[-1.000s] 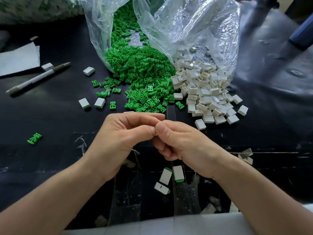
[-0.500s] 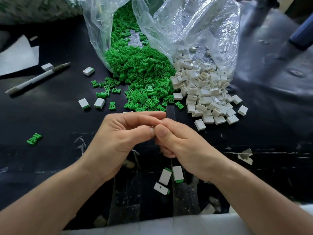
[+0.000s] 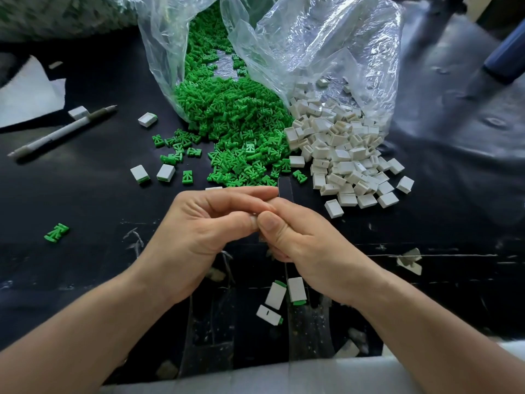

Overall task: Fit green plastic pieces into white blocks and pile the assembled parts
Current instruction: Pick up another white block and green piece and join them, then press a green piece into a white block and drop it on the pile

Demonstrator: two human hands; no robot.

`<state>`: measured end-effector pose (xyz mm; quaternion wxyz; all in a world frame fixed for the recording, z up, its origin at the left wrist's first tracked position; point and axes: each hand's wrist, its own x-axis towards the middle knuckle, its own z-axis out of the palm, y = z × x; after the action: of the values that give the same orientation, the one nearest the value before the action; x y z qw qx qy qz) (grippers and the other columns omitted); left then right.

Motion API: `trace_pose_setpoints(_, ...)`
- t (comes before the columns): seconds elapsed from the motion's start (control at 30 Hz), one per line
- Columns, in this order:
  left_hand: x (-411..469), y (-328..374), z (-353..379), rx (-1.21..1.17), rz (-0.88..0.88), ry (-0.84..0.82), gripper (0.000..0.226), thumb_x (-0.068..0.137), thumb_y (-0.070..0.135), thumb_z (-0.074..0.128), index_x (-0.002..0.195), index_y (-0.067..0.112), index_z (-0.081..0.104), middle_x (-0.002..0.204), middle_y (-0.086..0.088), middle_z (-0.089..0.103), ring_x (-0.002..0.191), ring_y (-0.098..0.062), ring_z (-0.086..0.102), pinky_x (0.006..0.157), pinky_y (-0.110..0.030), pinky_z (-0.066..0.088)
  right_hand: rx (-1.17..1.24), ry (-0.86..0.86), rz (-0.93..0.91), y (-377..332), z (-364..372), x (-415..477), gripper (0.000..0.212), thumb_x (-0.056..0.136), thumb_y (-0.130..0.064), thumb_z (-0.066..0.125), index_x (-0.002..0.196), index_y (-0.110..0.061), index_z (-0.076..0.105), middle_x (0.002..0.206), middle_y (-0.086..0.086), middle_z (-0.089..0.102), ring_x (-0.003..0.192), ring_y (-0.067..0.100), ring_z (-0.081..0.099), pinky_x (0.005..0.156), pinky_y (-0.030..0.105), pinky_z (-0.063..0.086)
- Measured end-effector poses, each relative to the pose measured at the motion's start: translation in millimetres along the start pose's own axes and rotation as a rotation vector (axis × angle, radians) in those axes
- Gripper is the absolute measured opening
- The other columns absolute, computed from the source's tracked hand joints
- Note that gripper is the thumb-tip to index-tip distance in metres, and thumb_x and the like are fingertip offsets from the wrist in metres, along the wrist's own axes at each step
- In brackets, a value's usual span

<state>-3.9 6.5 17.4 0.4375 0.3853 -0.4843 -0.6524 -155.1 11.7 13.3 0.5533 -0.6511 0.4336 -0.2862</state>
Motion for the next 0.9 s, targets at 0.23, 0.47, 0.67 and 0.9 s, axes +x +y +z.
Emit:
trace_pose_setpoints(0.23, 0.8, -0.3, -1.2, -0.029, -0.017, -0.01, 0.022, 0.052, 0.016, 0.067, 0.071, 0.01, 0.076, 0.103, -0.003, 0.072, 0.097, -0.015, 0.067, 0.075, -0.018, 0.051, -0.056, 0.021, 0.025, -0.6, -0.3, -0.2, 0.018, 0.096, -0.027, 0.039, 0.082, -0.034, 0.049, 0.067, -0.037, 0.052, 0.068, -0.014, 0.048, 0.065, 0.01, 0.035)
trace_pose_setpoints(0.47, 2.5, -1.4, -2.3, -0.027, -0.056, -0.003, 0.02, 0.066, 0.008, 0.063, 0.082, 0.007, 0.075, 0.098, -0.009, 0.073, 0.089, -0.02, 0.069, 0.075, -0.026, 0.055, 0.151, -0.035, 0.041, -8.0, -3.9, -0.2, 0.036, 0.082, -0.046, 0.033, 0.085, -0.018, 0.056, 0.06, -0.011, 0.04, 0.053, 0.0, 0.035, 0.053, 0.015, 0.031)
trace_pose_setpoints(0.67, 1.5, -1.3, 0.6, 0.018, -0.065, -0.02, 0.021, 0.066, 0.02, 0.066, 0.084, 0.018, 0.077, 0.066, -0.002, 0.068, 0.06, -0.013, 0.055, 0.06, -0.018, 0.05, 0.199, -0.042, 0.169, -7.2, -12.6, 2.9, 0.069, 0.077, -0.062, 0.025, 0.071, -0.007, 0.065, 0.046, -0.005, 0.044, 0.043, 0.006, 0.034, 0.041, 0.014, 0.028)
trace_pose_setpoints(0.9, 2.3, 0.6, 0.9, 0.062, -0.109, 0.063, 0.021, 0.055, 0.024, 0.068, 0.074, 0.019, 0.076, 0.065, -0.003, 0.07, 0.059, -0.008, 0.064, 0.048, -0.016, 0.048, -0.005, 0.256, 0.162, -7.4, -36.2, 2.0, 0.051, 0.08, -0.056, 0.036, 0.071, -0.016, 0.066, 0.046, -0.009, 0.048, 0.042, 0.001, 0.039, 0.042, 0.01, 0.033)
